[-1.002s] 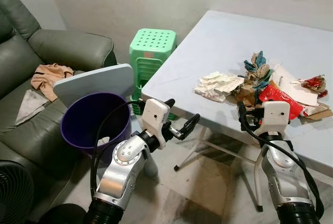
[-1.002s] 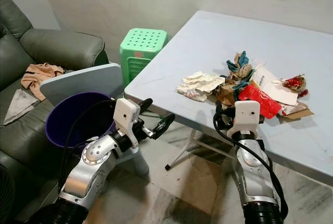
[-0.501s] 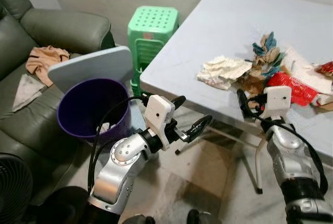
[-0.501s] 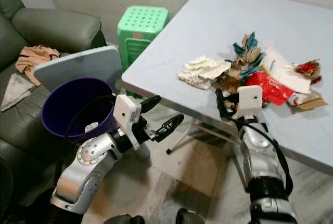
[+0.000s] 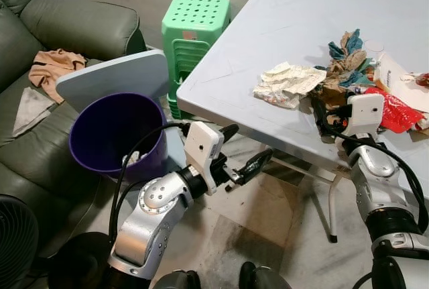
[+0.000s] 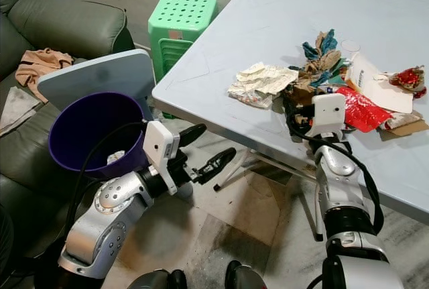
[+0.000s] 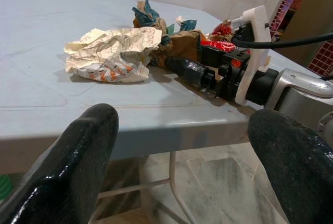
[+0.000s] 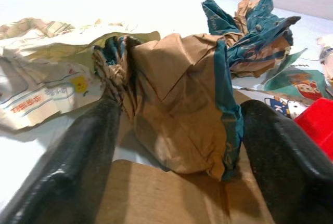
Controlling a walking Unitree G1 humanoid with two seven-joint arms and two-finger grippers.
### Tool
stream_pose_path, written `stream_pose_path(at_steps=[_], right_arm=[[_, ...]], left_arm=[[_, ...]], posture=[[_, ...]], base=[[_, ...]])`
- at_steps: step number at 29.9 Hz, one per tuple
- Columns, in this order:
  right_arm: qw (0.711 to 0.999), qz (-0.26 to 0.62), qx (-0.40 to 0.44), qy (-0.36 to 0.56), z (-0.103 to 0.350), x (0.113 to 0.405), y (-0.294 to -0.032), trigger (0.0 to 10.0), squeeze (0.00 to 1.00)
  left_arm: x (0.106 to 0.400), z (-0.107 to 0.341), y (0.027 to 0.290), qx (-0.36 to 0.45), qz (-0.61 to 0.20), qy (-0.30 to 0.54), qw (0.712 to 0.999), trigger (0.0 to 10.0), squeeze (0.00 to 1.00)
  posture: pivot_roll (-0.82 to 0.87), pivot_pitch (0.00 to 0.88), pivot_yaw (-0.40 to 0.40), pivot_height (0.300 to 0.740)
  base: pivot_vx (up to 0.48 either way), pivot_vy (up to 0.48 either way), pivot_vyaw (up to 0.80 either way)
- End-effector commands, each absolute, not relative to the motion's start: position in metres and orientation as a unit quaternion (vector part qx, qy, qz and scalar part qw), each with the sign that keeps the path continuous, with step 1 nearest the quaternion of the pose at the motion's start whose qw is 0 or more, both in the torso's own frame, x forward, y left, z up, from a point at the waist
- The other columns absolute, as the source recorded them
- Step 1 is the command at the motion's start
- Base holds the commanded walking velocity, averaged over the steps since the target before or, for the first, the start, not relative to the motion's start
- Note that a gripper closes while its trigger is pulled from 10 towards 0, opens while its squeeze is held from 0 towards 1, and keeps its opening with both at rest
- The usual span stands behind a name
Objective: Picking trash to rubbish bin
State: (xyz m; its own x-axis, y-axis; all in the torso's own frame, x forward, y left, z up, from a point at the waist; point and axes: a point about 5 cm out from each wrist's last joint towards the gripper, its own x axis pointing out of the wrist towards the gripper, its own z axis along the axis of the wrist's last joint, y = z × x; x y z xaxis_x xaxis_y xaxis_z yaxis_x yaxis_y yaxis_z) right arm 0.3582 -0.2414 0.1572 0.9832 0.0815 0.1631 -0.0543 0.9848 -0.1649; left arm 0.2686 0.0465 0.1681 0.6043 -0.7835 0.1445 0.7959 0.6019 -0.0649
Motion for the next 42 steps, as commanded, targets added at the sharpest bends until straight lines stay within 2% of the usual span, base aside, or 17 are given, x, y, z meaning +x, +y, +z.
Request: stream_pose_path(at_steps=[1, 11, 30, 31, 36, 37, 39, 40, 41, 42], right_arm=[[0.991, 0.045, -0.07, -0.101, 0.159, 0.354, -0.249, 0.0, 0.0], [0.987, 0.082, -0.063, -0.121, 0.158, 0.344, -0.257, 0.0, 0.0], [0.986, 0.083, -0.067, -0.126, 0.159, 0.34, -0.261, 0.0, 0.0], [0.986, 0.083, -0.066, -0.125, 0.158, 0.341, -0.259, 0.8, 0.0], [0.987, 0.085, -0.064, -0.124, 0.157, 0.342, -0.256, 0.8, 0.0], [0.987, 0.086, -0.065, -0.123, 0.157, 0.342, -0.256, 0.4, 0.0], [0.987, 0.087, -0.065, -0.121, 0.156, 0.343, -0.254, 1.0, 0.0], [0.987, 0.088, -0.065, -0.121, 0.156, 0.343, -0.254, 0.7, 0.0], [0.987, 0.088, -0.065, -0.12, 0.156, 0.344, -0.253, 1.4, 0.0], [0.987, 0.086, -0.068, -0.118, 0.156, 0.344, -0.253, 5.7, 0.0]], left_arm=[[0.266, 0.172, 0.044, -0.061, -0.449, -0.058, 0.89, 10.0, 0.0], [0.268, 0.173, 0.041, -0.063, -0.45, -0.062, 0.889, 10.0, 0.0], [0.269, 0.174, 0.036, -0.067, -0.455, -0.064, 0.886, 10.0, 0.0], [0.269, 0.174, 0.037, -0.068, -0.455, -0.064, 0.886, 10.0, 0.0], [0.27, 0.174, 0.038, -0.068, -0.453, -0.063, 0.887, 10.0, 0.0], [0.27, 0.174, 0.038, -0.068, -0.453, -0.063, 0.887, 10.0, 0.0], [0.27, 0.174, 0.039, -0.067, -0.452, -0.062, 0.887, 10.0, 0.0], [0.27, 0.174, 0.039, -0.067, -0.452, -0.062, 0.887, 10.0, 0.0], [0.27, 0.174, 0.039, -0.067, -0.452, -0.062, 0.887, 10.0, 0.0], [0.27, 0.174, 0.039, -0.067, -0.452, -0.061, 0.887, 10.0, 0.0]], posture=[[0.1, 0.231, 0.03, 0.74], [0.08, 0.228, 0.032, 0.74], [0.07, 0.238, 0.039, 0.74], [0.07, 0.24, 0.04, 0.74], [0.07, 0.242, 0.04, 0.74], [0.08, 0.245, 0.041, 0.74], [0.08, 0.245, 0.041, 0.74], [0.08, 0.245, 0.041, 0.74], [0.08, 0.245, 0.041, 0.74], [0.08, 0.246, 0.041, 0.74]], base=[[0.0, 0.0, 0.0], [0.0, 0.0, 0.0], [0.0, 0.0, 0.0], [0.0, 0.0, 0.0], [0.0, 0.0, 0.0], [0.0, 0.0, 0.0], [0.0, 0.0, 0.0], [0.0, 0.0, 0.0], [0.0, 0.0, 0.0], [0.0, 0.0, 0.0]])
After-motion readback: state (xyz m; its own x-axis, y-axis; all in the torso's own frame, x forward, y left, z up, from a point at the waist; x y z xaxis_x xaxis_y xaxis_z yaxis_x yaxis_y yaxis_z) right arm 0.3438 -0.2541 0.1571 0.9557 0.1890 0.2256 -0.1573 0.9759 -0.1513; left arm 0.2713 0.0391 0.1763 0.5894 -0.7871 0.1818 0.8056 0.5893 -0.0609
